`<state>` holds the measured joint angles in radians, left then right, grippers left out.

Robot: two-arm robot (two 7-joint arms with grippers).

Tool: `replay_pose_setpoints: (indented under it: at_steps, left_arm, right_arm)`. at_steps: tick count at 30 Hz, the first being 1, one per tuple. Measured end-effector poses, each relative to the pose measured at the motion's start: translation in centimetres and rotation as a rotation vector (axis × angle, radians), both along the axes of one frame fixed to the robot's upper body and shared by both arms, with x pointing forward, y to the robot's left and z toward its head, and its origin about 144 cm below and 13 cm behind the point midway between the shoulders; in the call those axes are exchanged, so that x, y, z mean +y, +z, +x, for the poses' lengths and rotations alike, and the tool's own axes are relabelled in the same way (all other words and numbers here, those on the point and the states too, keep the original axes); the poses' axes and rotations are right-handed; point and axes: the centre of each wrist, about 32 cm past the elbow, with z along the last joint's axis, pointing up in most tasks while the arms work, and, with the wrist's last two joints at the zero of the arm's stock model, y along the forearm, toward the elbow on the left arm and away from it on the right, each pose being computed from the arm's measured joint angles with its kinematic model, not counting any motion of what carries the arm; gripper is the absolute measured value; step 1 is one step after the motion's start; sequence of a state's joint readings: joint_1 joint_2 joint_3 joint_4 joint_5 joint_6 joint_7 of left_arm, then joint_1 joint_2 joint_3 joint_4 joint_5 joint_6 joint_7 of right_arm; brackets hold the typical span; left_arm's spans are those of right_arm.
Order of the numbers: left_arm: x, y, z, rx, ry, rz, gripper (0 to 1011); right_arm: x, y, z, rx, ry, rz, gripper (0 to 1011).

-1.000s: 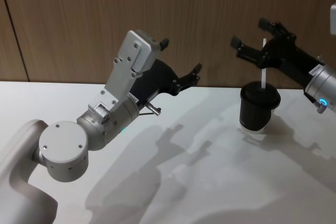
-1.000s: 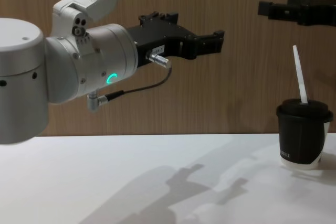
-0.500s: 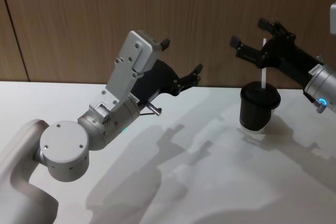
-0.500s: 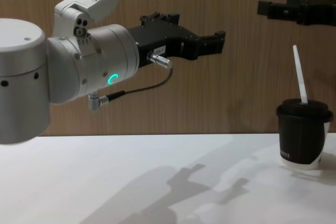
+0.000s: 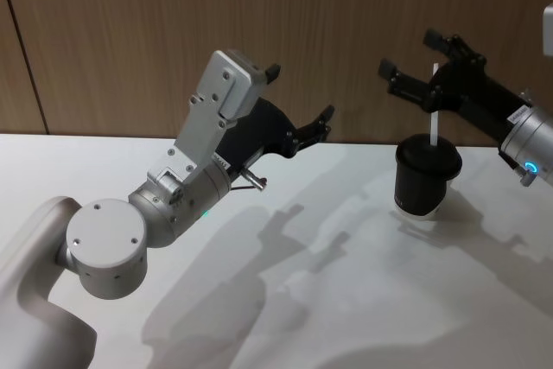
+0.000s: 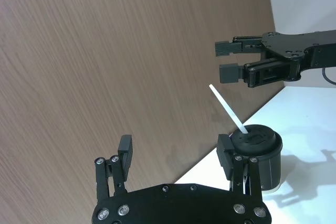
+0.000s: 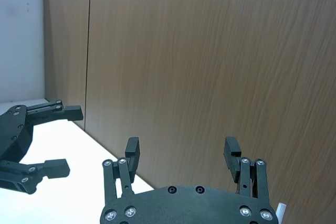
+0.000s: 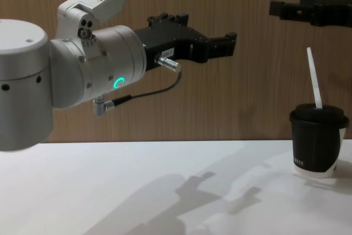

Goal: Pick up the straw with one hand, pass it to the other hand, and insert it into the cup.

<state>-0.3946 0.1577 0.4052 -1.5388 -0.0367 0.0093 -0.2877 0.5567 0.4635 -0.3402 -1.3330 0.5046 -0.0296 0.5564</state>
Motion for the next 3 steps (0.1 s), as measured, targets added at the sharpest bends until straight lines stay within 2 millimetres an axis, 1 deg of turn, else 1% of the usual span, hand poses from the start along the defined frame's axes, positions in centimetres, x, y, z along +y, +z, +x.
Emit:
replay_pose_setpoints:
  at_steps: [3]
  left_arm:
    - [0.00, 0.00, 0.00, 0.000, 0.000, 0.000, 1003]
  right_arm:
    - [0.00, 0.00, 0.00, 0.000, 0.000, 0.000, 1001]
